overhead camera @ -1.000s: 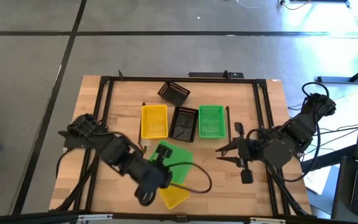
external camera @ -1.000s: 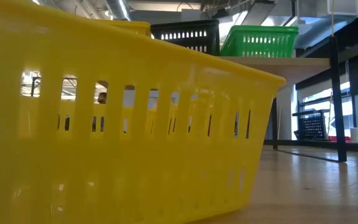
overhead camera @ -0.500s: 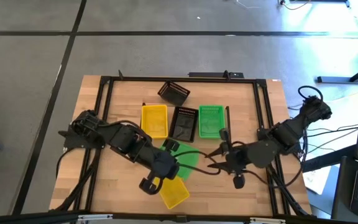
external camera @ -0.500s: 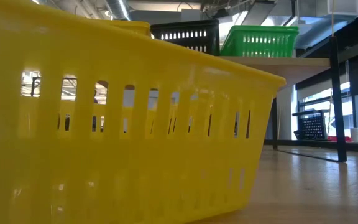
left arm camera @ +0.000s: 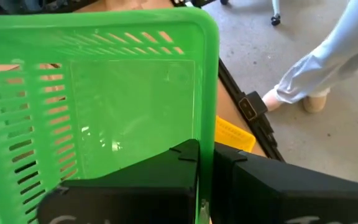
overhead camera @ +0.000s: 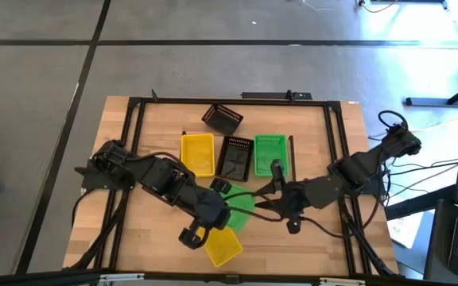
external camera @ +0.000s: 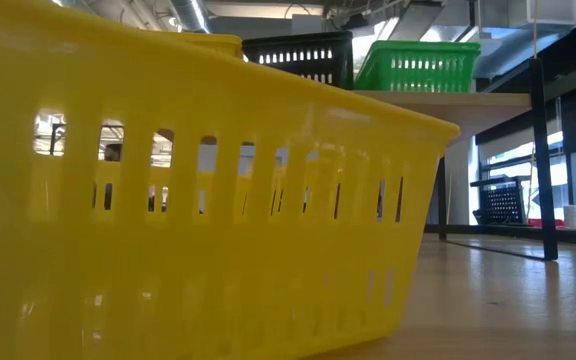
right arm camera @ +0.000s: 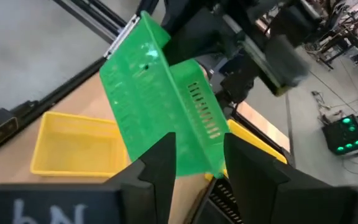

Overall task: Stack baskets on shelf by color
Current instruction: Stack the green bin on the stacked green bins on the shelf

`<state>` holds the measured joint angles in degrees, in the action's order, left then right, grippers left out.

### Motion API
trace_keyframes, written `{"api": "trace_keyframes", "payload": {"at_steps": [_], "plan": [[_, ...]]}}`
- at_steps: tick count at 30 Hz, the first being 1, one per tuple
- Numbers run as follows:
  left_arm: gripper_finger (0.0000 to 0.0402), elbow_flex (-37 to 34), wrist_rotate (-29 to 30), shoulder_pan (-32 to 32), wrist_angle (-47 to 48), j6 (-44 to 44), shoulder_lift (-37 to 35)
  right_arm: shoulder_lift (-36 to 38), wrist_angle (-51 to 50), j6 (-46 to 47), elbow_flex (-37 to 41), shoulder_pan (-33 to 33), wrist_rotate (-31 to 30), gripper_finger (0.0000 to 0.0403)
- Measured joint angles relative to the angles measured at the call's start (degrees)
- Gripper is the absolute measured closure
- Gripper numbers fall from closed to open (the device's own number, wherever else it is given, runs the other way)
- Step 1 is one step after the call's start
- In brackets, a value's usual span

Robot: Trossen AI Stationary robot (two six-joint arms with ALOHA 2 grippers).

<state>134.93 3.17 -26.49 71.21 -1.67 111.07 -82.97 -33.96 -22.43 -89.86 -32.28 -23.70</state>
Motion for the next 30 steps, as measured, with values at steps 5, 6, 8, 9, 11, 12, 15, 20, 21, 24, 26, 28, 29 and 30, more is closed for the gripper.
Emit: {"api": "trace_keyframes", "payload": {"at_steps": [5, 6, 8, 9, 11, 12, 15, 20, 21, 24, 26, 28, 29, 30], "plan": [[0.0401, 0.0, 0.1, 0.8, -0.3, 0.0, 0.0, -0.8, 0.0, -0.2, 0.0, 2.0, 4.9, 0.0266], [0.0401, 0.0, 0.1, 1.0, -0.2, 0.0, 0.0, -1.0, 0.0, -0.3, 0.0, 2.5, 5.6, 0.0266], [0.0401, 0.0, 0.0, 1.2, -0.2, 0.0, 0.0, -1.5, -0.1, -0.4, 0.0, 3.0, 5.8, 0.0266], [0.0401, 0.0, -0.1, 1.2, 0.0, 0.0, 0.0, -1.7, -0.1, -0.5, 0.0, 3.3, 5.8, 0.0266], [0.0401, 0.0, -0.1, 1.3, 0.0, 0.0, 0.0, -1.8, -0.3, -0.6, 0.0, 3.8, 6.3, 0.0266], [0.0401, 0.0, -0.2, 1.4, 0.0, 0.0, 0.0, -1.8, -0.4, -0.6, 0.0, 4.1, 7.3, 0.0266], [0.0401, 0.0, -0.2, 1.4, 0.0, -0.2, 0.0, -2.0, -0.4, -0.7, 0.0, 5.1, 11.0, 0.0266], [0.0401, 0.0, -0.1, 1.8, -0.1, -0.4, 0.0, -2.2, -1.1, -0.7, -0.1, 6.4, 15.7, 0.0266], [0.0401, 0.0, -0.1, 2.0, -0.1, -0.4, 0.0, -2.2, -1.3, -0.7, -0.1, 6.6, 16.2, 0.0266], [0.0401, 0.0, -0.1, 2.3, -0.1, -0.4, 0.0, -2.3, -1.8, -0.7, -0.1, 7.0, 16.4, 0.0266], [0.0401, 0.0, -0.1, 2.6, 0.0, -0.5, 0.0, -2.3, -2.2, -0.6, -0.1, 7.1, 16.4, 0.0269], [0.0401, 0.0, -0.1, 2.9, 0.0, -0.5, 0.0, -2.3, -2.4, -0.6, -0.1, 7.1, 16.5, 0.0276], [0.0401, 0.0, -0.1, 3.0, 0.0, -0.5, 0.0, -2.3, -2.4, -0.6, -0.1, 7.1, 16.5, 0.0281], [0.0401, 0.0, -0.1, 3.1, 0.0, -0.6, 0.0, -2.3, -2.4, -0.6, -0.1, 7.1, 16.5, 0.0287]]}}
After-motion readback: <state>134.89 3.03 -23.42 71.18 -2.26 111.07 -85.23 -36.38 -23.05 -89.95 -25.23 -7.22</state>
